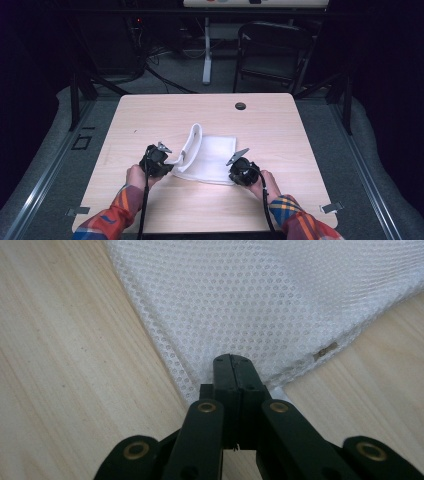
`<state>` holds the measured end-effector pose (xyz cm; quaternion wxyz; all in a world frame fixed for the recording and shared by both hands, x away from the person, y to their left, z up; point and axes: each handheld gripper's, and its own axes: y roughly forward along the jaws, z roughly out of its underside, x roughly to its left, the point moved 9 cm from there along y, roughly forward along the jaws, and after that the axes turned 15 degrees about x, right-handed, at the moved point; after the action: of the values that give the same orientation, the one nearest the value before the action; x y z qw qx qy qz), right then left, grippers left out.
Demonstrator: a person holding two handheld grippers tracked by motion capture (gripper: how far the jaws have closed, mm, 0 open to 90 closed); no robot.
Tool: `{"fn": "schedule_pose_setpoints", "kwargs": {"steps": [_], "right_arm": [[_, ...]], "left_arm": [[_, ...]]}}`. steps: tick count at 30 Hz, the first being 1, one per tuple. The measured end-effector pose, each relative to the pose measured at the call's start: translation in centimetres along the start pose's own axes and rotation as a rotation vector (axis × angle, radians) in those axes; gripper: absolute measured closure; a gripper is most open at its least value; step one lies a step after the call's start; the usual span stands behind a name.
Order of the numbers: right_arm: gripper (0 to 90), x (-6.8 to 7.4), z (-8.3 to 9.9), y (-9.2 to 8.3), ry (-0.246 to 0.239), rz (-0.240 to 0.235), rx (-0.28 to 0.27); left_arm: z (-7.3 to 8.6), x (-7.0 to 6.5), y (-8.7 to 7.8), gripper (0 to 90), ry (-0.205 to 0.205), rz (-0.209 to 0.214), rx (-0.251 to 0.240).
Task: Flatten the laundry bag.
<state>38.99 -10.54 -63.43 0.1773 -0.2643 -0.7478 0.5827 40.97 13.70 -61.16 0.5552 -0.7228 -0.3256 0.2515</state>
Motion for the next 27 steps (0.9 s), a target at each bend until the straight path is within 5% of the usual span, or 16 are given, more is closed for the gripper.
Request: {"fn": "schedule_pose_setpoints", "kwargs": {"steps": [15,27], "right_arm": [[90.0,-0.9,0.5,-0.1,0.025,-0.001,0.0],[90.0,-1.9,1.0,-0.3,0.04,-0.01,0.018]], "left_arm": [[0.7,0.5,0.4,69.8,-0.018,0.01,0.06],[1.9,1.5,-1.9,31.7,-0.094,-0.027,-0.009]]}}
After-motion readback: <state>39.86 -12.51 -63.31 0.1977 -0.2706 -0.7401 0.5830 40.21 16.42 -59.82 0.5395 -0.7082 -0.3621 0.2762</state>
